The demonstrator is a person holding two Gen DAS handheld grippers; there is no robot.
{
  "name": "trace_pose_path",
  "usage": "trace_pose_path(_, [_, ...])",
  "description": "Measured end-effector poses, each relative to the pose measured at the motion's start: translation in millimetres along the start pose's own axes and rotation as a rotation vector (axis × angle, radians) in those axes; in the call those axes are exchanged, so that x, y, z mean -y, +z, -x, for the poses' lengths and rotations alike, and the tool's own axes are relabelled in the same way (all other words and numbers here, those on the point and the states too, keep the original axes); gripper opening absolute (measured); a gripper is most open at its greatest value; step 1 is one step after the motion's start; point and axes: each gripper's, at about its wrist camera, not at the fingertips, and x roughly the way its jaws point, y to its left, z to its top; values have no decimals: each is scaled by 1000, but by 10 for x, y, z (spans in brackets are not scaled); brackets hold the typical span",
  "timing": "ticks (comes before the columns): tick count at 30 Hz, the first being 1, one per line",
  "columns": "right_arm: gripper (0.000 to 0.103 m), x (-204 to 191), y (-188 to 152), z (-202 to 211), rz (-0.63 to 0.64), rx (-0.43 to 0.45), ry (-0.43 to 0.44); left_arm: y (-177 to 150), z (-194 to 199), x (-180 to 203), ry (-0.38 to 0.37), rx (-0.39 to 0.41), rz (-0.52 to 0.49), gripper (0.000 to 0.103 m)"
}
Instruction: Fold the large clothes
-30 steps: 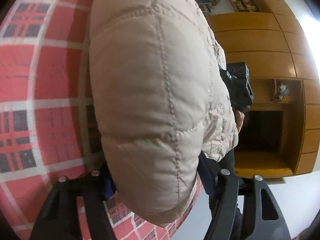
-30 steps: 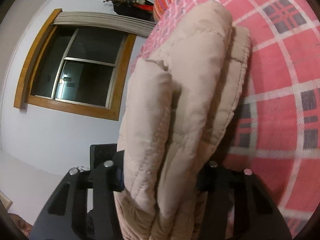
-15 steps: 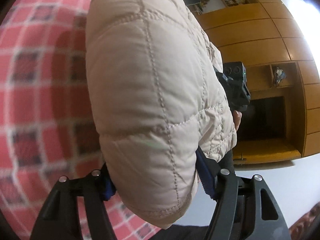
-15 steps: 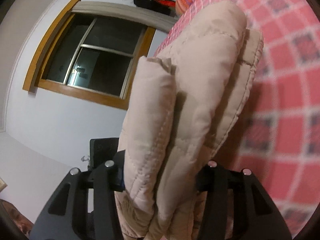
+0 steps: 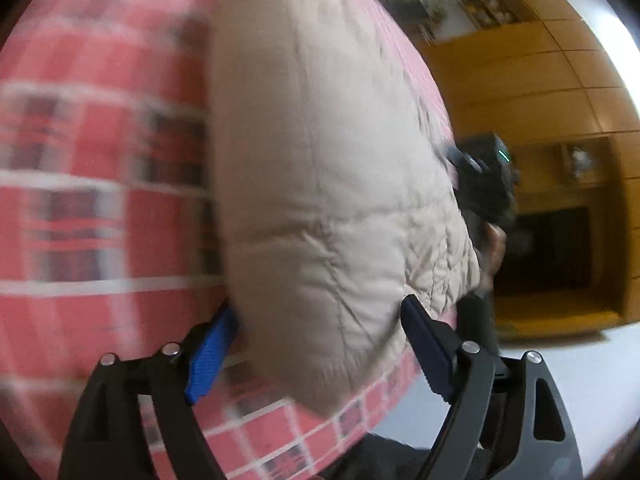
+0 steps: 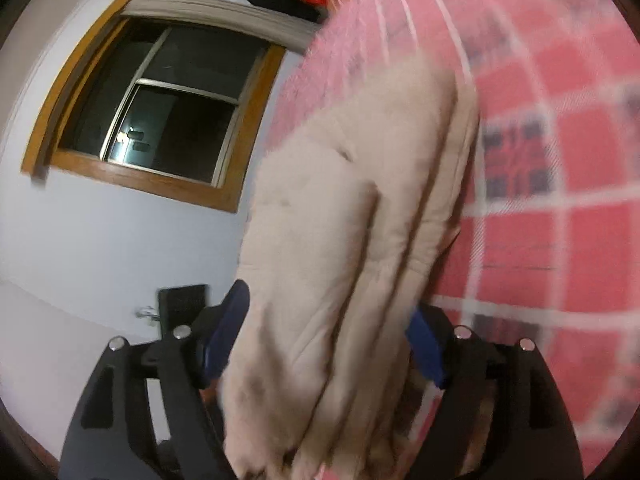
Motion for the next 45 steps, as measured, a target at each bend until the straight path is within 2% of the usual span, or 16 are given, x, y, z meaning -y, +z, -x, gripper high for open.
trace_pose_path(1, [71, -163, -59, 135, 54, 41, -45, -20, 160, 24, 16, 47, -11, 85])
trace_pose_path(2, [58, -425, -160, 290, 154, 88, -70, -43, 343, 101, -14, 109, -30, 85])
trace_pose_path(5, [35, -968, -457, 355, 337, 87, -105, -107, 508, 276, -235, 173, -104, 86])
trace_pose_path(7, [21, -1274, -715, 260, 450, 71, -130, -88, 325, 365, -323, 142, -139, 86])
trace_pose_path(12, [11, -1284, -1100, -168, 536, -38, -255, 21, -234, 249, -380, 61, -54, 85])
trace_pose_path(14, [0, -1117, -1288, -335, 615, -62, -439, -19, -312, 56, -434, 56, -32, 85])
trace_pose_path(18, [0, -842, -1363, -375, 543, -87, -429, -49, -340, 115, -464, 24, -69, 85])
trace_pose_path(22, [6, -1113, -1088, 13, 471, -5, -267, 175, 124, -29, -486, 127, -103, 85])
trace_pose_path(24, [7, -1212, -750, 146, 466, 79, -301, 504, 262, 5, -491, 187, -134, 86])
trace_pose_path(26, [7, -1138, -420, 119, 421, 124, -314, 807, 193, -15, -476, 190, -114, 86])
trace_pose_path(31, [2, -550, -34, -296, 284, 49, -401, 1184, -449, -332, -421, 70, 21, 85])
trace_pose_path(34, [5, -523, -110, -357, 291, 35, -440, 1136, -418, -272, -401, 90, 10, 85])
trace_pose_path(36, [9, -783, -217, -221, 333, 78, -428, 1008, -191, -200, -446, 128, -22, 85])
trace_pose_path(39, [10, -1267, -624, -89, 469, 83, -385, 672, 104, -57, -411, 127, -107, 89])
trace_pose_path(42, [15, -1325, -976, -218, 510, 15, -411, 292, -63, -62, -372, 58, -119, 92])
trace_pose_path(45, [15, -1114, -1091, -385, 479, -28, -480, 210, -274, -95, -356, 32, -109, 91])
